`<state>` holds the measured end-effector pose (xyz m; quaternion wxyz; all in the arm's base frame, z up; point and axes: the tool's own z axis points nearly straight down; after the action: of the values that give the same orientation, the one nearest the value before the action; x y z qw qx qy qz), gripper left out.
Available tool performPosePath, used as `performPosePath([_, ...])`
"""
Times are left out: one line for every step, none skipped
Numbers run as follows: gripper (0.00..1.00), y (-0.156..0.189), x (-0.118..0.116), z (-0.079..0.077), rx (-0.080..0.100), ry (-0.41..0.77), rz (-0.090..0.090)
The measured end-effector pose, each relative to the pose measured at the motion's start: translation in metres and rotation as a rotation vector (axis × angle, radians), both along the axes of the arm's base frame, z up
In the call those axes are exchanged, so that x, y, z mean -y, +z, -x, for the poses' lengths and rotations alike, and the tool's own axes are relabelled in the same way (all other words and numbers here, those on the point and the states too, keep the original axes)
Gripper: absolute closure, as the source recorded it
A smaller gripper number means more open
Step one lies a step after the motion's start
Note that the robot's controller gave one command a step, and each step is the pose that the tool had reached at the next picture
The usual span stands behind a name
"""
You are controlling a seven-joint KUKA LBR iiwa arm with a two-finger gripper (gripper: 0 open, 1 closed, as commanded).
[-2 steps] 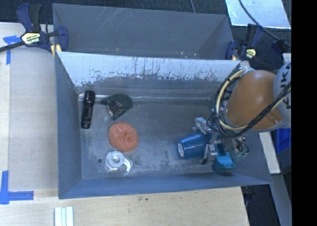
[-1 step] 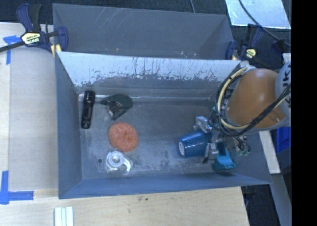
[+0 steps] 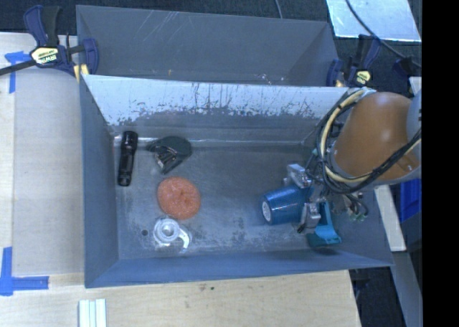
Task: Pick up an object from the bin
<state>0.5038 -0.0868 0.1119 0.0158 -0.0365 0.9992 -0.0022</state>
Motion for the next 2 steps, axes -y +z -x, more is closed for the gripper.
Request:
performPosePath([1.0,0.028,0.0,0.001,-0.004,0.0,-0.001])
performPosePath([1.0,0.053,0.0,0.0,0.001,0.0,0.0])
